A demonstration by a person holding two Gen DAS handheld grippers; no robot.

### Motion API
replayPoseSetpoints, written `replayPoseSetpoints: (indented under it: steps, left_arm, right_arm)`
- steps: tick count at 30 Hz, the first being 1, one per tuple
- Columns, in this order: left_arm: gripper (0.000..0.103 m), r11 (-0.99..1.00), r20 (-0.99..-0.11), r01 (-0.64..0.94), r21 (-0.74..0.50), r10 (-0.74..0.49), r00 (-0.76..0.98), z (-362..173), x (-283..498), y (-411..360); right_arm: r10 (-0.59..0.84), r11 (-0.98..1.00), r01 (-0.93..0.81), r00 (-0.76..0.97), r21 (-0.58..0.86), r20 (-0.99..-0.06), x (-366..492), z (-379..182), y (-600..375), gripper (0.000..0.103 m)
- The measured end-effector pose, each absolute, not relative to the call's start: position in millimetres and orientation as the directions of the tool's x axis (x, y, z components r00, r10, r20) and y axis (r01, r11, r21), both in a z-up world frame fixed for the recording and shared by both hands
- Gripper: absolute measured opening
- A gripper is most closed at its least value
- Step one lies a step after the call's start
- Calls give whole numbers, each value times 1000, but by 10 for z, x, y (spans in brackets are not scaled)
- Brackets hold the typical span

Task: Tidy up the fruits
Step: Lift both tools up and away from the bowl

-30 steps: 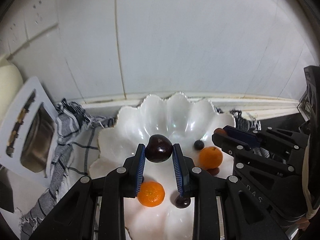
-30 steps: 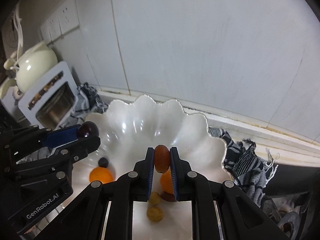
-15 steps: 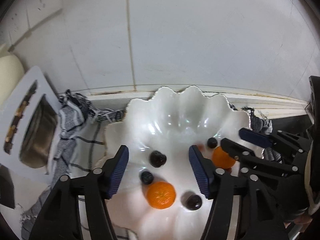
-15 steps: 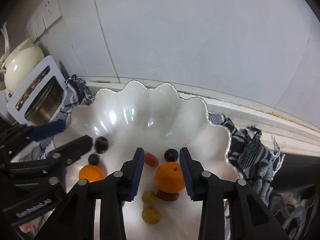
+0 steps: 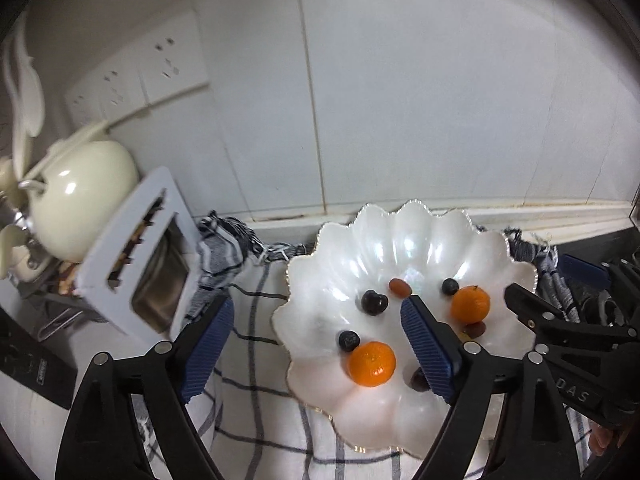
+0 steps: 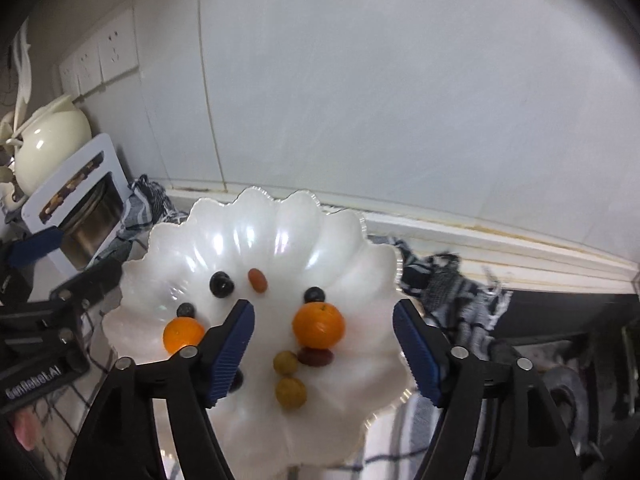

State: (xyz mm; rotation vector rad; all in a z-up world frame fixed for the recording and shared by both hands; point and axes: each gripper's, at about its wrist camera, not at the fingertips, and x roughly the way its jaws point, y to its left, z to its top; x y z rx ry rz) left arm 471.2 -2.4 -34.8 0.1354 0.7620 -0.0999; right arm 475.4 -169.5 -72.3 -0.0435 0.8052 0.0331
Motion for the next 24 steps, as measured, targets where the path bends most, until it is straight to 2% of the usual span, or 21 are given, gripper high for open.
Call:
replayPoseSetpoints:
  steps: [10, 24]
  left_arm:
    - [99, 989, -597, 108, 102, -27, 802, 36, 3835, -66]
    - [103, 994, -492, 89, 64, -46, 869, 378, 2399, -43]
  right_arm:
    - [-31, 999, 3, 799, -48, -600, 3909, -287, -1850, 83]
    - [2, 999, -27, 871, -43, -492, 2528, 79, -2005, 84]
